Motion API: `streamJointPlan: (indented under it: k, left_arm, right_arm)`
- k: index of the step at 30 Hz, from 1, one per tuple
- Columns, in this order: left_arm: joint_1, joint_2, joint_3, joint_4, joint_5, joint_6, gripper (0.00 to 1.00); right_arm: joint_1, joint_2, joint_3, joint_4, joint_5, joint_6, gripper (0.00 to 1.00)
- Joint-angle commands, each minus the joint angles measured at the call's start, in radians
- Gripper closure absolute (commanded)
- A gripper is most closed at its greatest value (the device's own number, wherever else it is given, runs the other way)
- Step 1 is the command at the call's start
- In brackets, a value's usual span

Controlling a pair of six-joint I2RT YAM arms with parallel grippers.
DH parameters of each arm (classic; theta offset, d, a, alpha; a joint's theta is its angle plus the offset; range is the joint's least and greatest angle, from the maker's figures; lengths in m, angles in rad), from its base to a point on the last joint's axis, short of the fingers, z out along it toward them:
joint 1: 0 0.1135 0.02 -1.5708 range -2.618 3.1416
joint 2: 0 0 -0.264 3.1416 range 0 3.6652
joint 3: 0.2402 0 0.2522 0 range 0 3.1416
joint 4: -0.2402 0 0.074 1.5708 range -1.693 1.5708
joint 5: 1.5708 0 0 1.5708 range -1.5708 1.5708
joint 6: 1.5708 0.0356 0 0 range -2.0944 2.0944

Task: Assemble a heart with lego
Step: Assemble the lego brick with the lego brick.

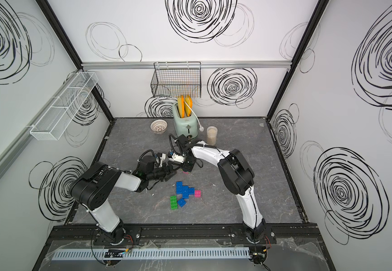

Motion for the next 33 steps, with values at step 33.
streamJointPlan:
  k: [33]
  left_arm:
    - [-0.020,0.117,0.049,-0.064,-0.005,-0.055,0.38]
  right_arm:
    - [0.005,0.091,-0.090,-0.051,-0.002,-0.063,0.66]
